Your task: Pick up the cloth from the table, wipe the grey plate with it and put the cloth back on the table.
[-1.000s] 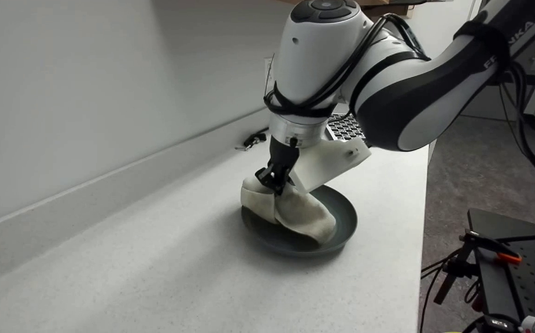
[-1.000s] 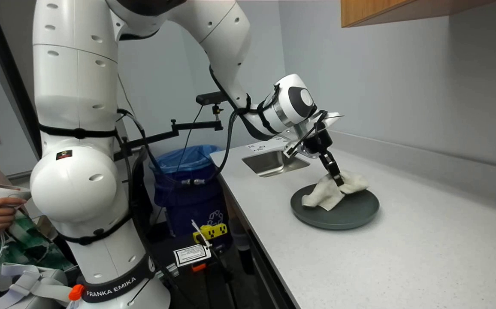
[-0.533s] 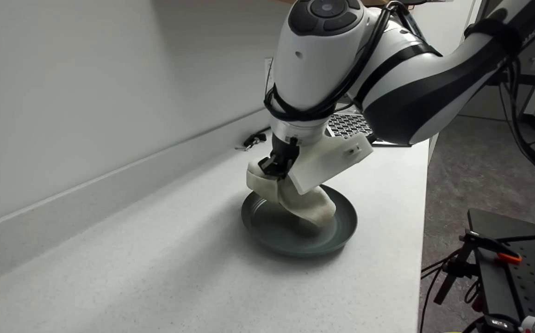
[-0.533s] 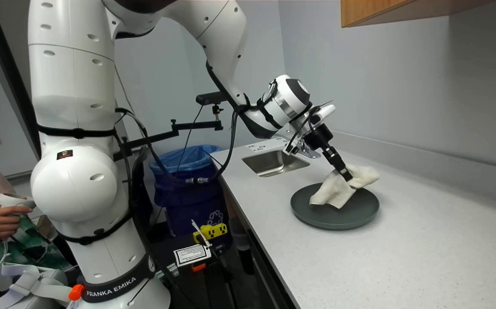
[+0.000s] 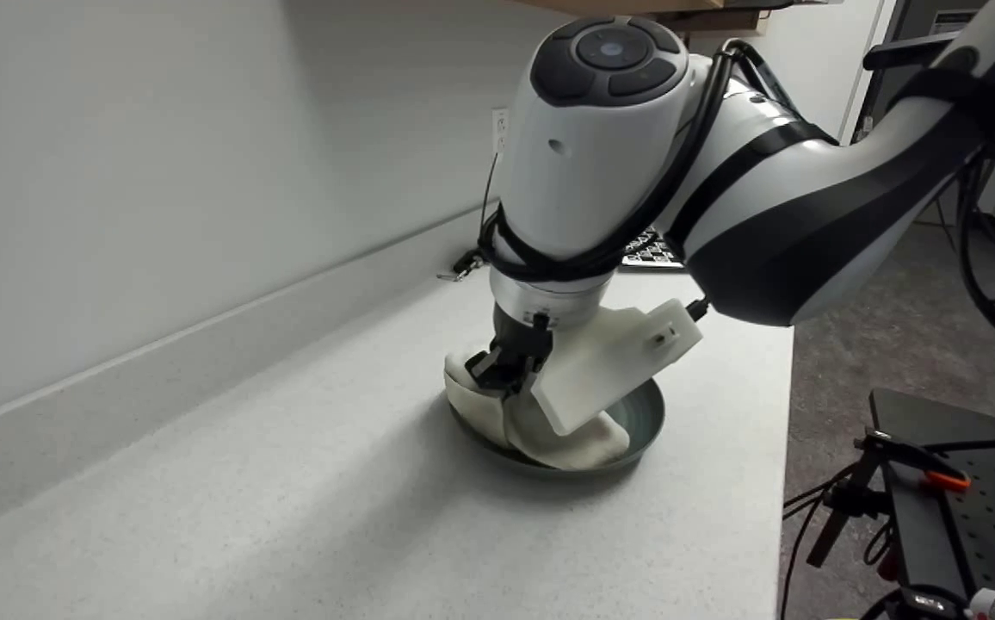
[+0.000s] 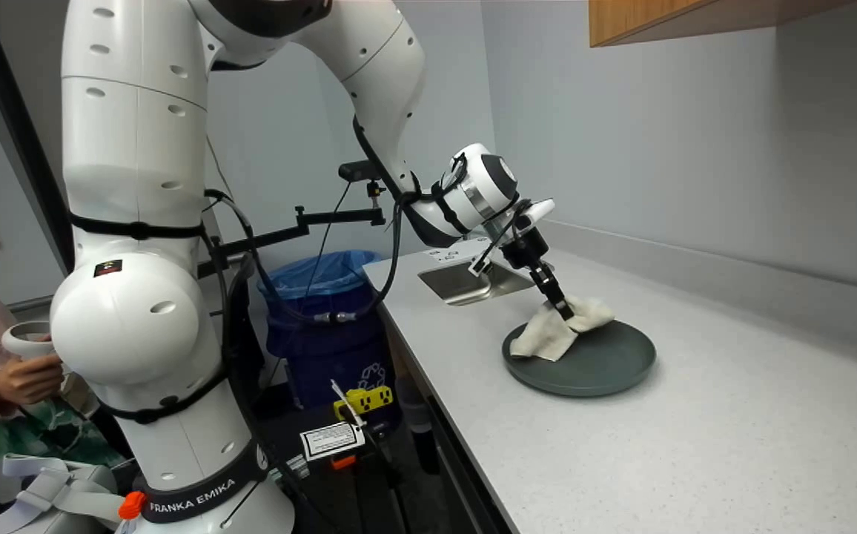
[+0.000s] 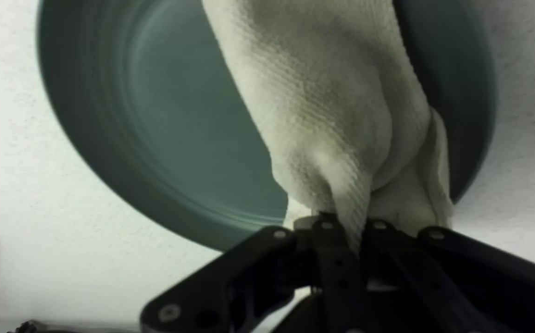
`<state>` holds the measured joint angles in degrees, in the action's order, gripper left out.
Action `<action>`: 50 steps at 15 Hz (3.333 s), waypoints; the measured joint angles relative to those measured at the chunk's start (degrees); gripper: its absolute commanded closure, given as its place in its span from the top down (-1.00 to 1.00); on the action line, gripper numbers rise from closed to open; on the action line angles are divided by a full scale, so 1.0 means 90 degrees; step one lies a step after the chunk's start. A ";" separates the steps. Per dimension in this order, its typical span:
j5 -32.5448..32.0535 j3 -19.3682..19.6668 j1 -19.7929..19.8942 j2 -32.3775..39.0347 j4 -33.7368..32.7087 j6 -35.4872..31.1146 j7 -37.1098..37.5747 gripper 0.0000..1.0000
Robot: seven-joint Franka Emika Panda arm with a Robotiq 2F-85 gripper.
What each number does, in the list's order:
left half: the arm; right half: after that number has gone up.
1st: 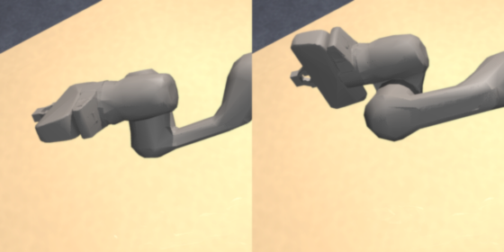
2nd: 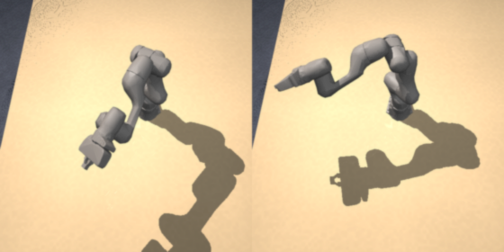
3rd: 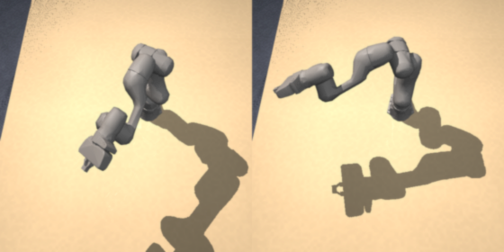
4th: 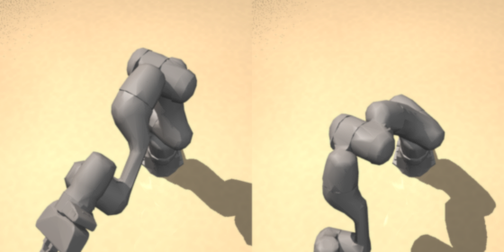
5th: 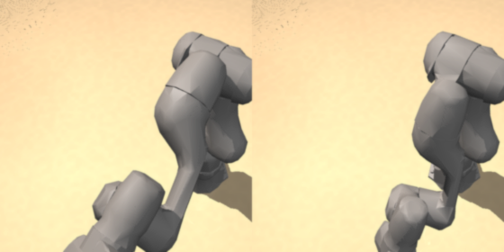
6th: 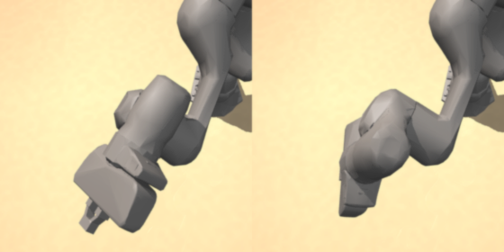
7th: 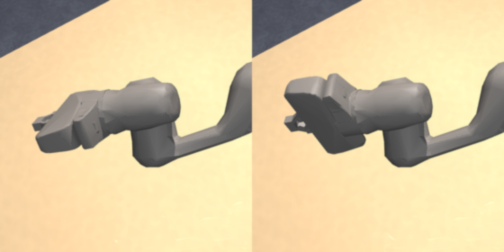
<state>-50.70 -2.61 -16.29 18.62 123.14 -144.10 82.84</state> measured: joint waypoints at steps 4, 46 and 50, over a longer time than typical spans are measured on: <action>0.0358 -0.0095 0.0044 0.0039 -0.0016 -0.0761 -0.0080 -0.96; 0.5046 -0.1447 0.1183 -0.2577 0.1232 -0.0771 -0.6443 1.00; 0.4907 -0.1451 0.1171 -0.3502 0.1605 -0.0283 -0.6391 1.00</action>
<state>-6.54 -15.67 -5.75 -12.90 137.58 -146.65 25.32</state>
